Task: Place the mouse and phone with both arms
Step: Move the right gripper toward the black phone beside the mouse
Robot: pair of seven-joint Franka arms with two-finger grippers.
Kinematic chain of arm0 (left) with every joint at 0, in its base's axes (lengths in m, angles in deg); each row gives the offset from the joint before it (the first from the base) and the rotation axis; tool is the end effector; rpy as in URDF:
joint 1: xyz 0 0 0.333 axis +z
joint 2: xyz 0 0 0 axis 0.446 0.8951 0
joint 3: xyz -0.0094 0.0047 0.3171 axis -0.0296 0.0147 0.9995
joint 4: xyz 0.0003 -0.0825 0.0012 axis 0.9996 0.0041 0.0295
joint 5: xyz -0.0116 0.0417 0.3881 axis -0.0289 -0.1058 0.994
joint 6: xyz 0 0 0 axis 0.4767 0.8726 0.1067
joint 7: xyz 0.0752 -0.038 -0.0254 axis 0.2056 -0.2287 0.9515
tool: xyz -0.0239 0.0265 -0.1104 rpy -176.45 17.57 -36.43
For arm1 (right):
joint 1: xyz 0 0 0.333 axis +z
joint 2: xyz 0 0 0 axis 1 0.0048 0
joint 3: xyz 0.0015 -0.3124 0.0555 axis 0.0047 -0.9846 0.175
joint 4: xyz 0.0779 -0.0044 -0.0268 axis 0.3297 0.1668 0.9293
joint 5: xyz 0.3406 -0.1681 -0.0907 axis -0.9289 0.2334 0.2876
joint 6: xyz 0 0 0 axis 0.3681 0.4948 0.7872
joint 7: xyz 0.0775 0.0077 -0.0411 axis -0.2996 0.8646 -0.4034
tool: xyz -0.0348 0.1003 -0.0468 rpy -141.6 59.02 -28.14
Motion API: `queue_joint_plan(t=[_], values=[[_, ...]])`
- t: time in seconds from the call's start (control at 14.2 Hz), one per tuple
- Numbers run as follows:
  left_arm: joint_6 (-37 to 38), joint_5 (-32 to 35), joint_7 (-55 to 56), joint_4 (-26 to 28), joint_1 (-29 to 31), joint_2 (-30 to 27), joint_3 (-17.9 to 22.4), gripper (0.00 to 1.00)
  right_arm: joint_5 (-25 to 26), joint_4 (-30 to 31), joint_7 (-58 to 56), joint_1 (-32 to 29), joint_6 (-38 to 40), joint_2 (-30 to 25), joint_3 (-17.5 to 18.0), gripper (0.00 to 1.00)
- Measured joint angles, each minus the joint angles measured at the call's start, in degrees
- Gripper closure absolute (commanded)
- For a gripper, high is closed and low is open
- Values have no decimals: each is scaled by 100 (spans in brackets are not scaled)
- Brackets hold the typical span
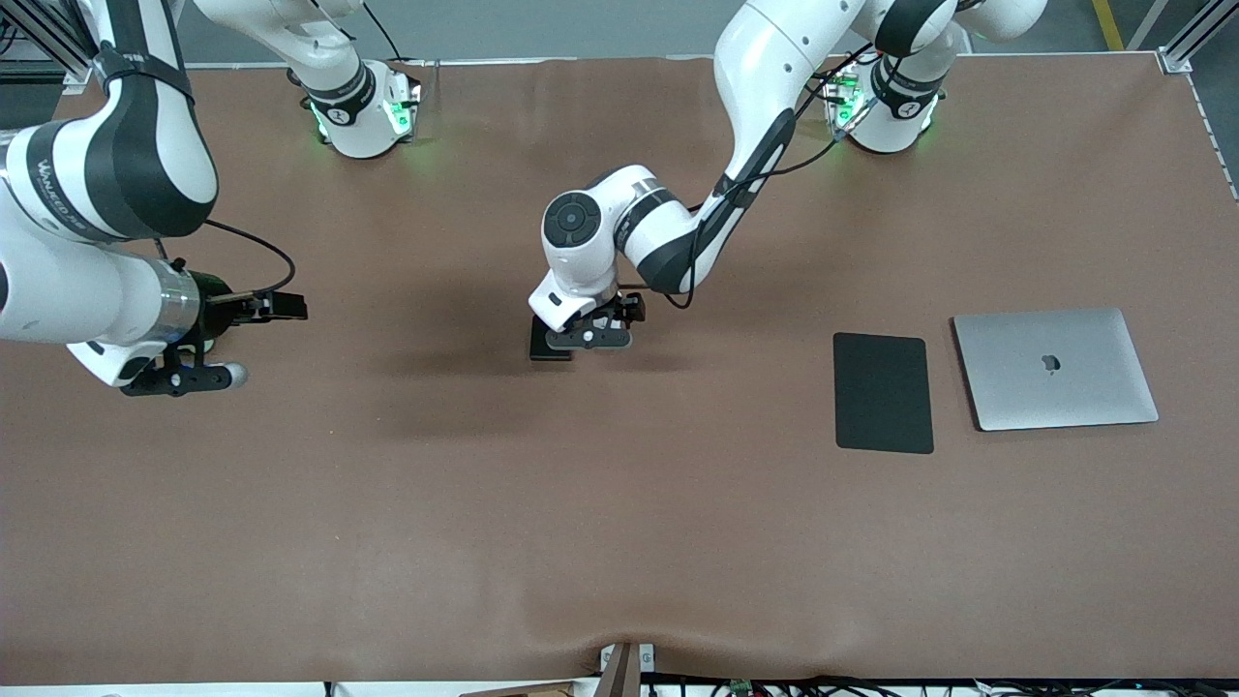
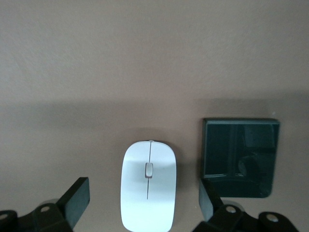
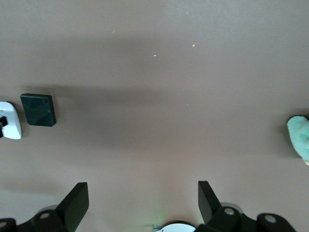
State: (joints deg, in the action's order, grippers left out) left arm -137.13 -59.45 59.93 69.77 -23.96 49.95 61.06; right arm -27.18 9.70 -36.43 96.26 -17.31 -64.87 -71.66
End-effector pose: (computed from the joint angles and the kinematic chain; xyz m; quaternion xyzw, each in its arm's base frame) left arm 0.4508 -0.5788 0.2138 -0.9995 0.0192 0.0182 0.0189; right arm 0.5957 0.0729 0.4676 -0.9857 -0.0217 0.1613 0.0428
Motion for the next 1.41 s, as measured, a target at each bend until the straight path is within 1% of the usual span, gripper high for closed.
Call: queue_joint_plan(t=[0.49,1.05,1.41], values=[[7,0,-3,3,-113,263,-1,0,-368,7,213,25,0,146,-1,0],[7,1,-3,-1,-174,336,1,0,-398,19,778,478,-255,285,12,0],[7,1,-55,-10,-159,336,17,0,-401,75,820,572,-502,441,13,0]])
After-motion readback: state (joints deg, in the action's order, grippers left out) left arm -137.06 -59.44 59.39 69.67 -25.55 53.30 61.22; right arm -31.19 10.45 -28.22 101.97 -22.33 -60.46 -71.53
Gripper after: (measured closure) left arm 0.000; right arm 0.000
